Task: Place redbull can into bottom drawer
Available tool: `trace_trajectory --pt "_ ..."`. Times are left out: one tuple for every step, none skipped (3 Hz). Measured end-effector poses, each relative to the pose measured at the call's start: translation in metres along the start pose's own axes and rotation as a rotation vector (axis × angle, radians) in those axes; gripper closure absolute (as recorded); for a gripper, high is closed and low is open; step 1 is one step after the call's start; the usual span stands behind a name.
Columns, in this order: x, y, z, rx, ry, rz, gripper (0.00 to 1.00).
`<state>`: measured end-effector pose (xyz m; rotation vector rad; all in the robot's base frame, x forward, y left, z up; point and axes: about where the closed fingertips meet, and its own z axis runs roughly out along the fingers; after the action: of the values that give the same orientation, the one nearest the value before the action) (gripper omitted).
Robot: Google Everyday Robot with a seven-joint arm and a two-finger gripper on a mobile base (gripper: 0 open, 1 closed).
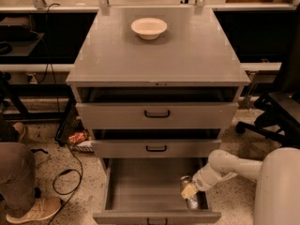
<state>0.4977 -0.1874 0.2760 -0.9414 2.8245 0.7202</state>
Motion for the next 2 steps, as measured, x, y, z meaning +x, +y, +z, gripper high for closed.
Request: trace_trajectory --pt "0.0000 0.0000 0.0001 0.000 0.000 0.000 1.00" --pt "-0.0053 -0.0008 0.0089 -0.002 -0.024 -0.033 1.00"
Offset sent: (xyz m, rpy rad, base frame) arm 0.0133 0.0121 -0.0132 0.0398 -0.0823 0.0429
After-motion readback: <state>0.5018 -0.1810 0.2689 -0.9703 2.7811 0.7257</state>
